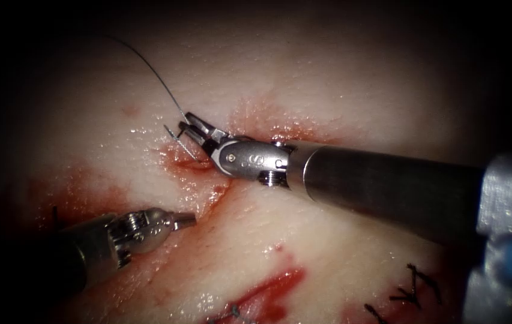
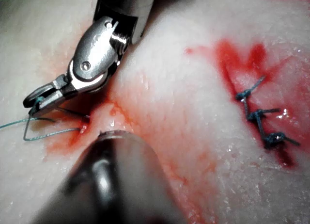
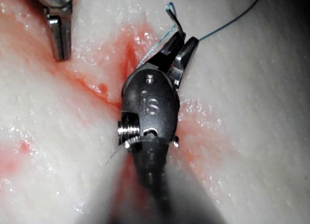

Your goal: Wound Closure

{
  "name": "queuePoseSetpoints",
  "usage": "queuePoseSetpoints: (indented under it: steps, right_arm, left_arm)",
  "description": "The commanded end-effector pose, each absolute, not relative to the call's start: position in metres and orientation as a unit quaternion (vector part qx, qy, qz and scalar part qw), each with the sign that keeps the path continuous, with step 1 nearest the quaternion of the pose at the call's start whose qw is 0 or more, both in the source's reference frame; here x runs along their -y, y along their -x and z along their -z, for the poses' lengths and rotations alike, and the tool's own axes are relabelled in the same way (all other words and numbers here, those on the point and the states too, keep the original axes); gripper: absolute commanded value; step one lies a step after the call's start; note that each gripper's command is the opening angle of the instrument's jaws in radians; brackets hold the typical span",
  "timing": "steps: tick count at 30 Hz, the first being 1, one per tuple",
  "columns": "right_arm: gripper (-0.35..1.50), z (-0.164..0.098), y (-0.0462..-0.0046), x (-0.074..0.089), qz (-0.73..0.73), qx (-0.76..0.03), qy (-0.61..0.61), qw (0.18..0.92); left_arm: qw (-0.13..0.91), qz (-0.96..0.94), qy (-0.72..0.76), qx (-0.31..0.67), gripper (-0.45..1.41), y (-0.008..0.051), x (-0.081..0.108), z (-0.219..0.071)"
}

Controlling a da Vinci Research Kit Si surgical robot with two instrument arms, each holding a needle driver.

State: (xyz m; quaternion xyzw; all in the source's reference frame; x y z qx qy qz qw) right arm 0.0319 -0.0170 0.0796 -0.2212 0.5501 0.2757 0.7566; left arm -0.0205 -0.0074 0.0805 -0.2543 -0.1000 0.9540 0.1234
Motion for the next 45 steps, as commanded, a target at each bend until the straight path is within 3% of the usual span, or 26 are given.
queuePoseSetpoints:
  steps: [1, 13, 18, 28, 32, 39, 45]
  right_arm:
    - [-0.35, -0.08, -0.0328, 0.0164, -0.273, -0.553, 0.22, 0.756]
    - [-0.35, -0.0791, -0.0322, 0.0151, -0.275, -0.551, 0.211, 0.759]
    - [-0.35, -0.0773, -0.0311, 0.0128, -0.266, -0.59, 0.224, 0.728]
    - [-0.35, -0.0747, -0.0303, 0.0087, -0.268, -0.598, 0.265, 0.707]
    - [-0.35, -0.0743, -0.0302, 0.0084, -0.27, -0.594, 0.268, 0.708]
    - [-0.35, -0.0735, -0.0293, 0.0091, -0.258, -0.595, 0.248, 0.72]
    - [-0.35, -0.0722, -0.028, 0.0103, -0.278, -0.613, 0.193, 0.714]
  left_arm:
    - [0.123, -0.954, 0.255, 0.098, 0.0, 0.021, 0.0069, -0.0811]
    - [0.123, -0.954, 0.255, 0.098, -0.03, 0.0211, 0.0068, -0.0811]
    - [0.126, -0.954, 0.256, 0.096, -0.03, 0.0213, 0.0063, -0.081]
    - [0.131, -0.953, 0.258, 0.091, 0.0, 0.0217, 0.006, -0.0809]
    - [0.13, -0.953, 0.259, 0.092, 0.07, 0.0216, 0.0059, -0.0808]
    - [0.167, -0.932, 0.318, 0.055, 0.36, 0.0216, 0.0026, -0.0791]
    - [0.245, -0.868, 0.428, 0.058, 0.39, 0.0219, -0.0002, -0.0773]
